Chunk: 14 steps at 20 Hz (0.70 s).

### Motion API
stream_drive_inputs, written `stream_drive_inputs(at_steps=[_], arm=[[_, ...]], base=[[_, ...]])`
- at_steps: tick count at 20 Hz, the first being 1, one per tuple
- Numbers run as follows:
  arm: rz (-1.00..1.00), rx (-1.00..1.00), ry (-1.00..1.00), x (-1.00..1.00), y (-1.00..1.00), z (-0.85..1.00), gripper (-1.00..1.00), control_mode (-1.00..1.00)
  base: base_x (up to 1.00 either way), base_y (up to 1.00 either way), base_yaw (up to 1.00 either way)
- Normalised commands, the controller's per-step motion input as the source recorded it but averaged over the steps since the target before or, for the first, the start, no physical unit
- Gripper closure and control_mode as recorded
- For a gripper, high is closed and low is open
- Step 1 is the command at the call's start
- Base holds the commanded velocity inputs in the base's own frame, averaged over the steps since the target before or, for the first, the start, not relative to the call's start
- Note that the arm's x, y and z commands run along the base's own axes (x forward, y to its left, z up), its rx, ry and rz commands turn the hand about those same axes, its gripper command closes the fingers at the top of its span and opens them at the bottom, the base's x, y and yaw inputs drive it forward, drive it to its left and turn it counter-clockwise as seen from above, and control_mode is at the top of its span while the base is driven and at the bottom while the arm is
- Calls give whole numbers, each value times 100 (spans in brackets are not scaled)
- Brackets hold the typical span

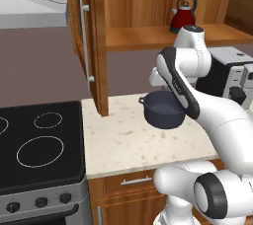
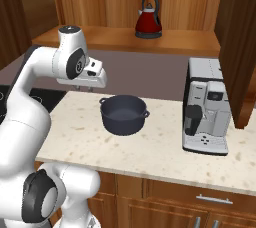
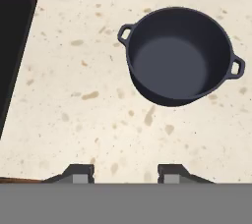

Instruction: Pick the kettle from the cabinet and place it on a stove burner. Then pick the pot from the counter and place it on another stove burner. Finally, turn both burners on.

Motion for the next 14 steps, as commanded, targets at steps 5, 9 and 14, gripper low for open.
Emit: stream_drive_inputs(at_steps=[5, 9, 14], arm=[[0, 0, 0, 0, -1, 0, -100, -100], [0, 0, -6, 0, 0, 0, -100, -100], [0, 0, -5, 0, 0, 0, -100, -100]], base=[[0, 0, 0], [0, 0, 0], [0, 0, 0]])
